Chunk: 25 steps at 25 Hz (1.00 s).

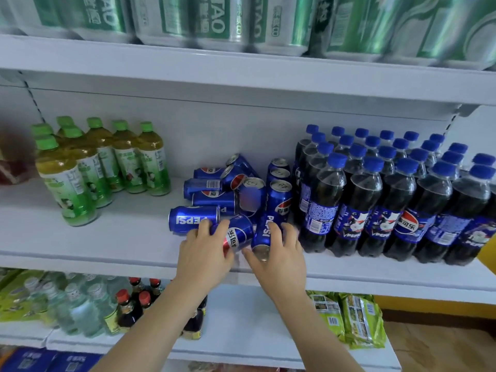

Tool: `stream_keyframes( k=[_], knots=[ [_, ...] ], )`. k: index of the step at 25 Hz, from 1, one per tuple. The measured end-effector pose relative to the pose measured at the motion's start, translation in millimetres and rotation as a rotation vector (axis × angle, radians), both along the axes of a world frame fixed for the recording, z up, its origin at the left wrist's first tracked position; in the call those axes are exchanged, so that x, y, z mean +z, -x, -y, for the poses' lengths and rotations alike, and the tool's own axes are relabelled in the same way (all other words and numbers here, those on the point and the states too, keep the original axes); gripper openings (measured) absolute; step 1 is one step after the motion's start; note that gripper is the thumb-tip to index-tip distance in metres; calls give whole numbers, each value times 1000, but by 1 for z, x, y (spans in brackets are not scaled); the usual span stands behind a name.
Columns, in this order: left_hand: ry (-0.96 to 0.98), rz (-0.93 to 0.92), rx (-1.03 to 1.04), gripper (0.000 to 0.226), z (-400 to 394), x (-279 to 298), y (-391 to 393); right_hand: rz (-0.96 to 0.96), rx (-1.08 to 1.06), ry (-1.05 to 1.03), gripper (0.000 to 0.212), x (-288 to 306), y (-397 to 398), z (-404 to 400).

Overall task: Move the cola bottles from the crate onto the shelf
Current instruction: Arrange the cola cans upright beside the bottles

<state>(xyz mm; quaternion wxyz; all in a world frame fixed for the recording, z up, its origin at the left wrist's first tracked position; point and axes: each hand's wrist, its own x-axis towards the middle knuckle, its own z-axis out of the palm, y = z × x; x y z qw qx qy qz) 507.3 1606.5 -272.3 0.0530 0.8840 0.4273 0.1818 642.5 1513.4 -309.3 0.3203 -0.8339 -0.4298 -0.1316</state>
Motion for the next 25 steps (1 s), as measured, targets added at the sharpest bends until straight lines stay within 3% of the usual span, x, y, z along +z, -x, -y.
stream_keyframes(
  k=[5,12,16,21,25],
  knots=[
    [48,-41,-51,68,-7,1,5,-16,-67,56,77,2,7,-3],
    [-8,175,-70,75,-4,16,-1,33,-69,45,68,25,-2,11],
    [-49,203,-127,73,-7,32,-15,85,-82,53,60,54,-15,13],
    [-23,167,-221,70,-20,46,-38,91,25,231,62,86,-35,6],
    [-8,134,-255,70,-28,45,-50,155,70,372,48,105,-43,-2]
  ],
)
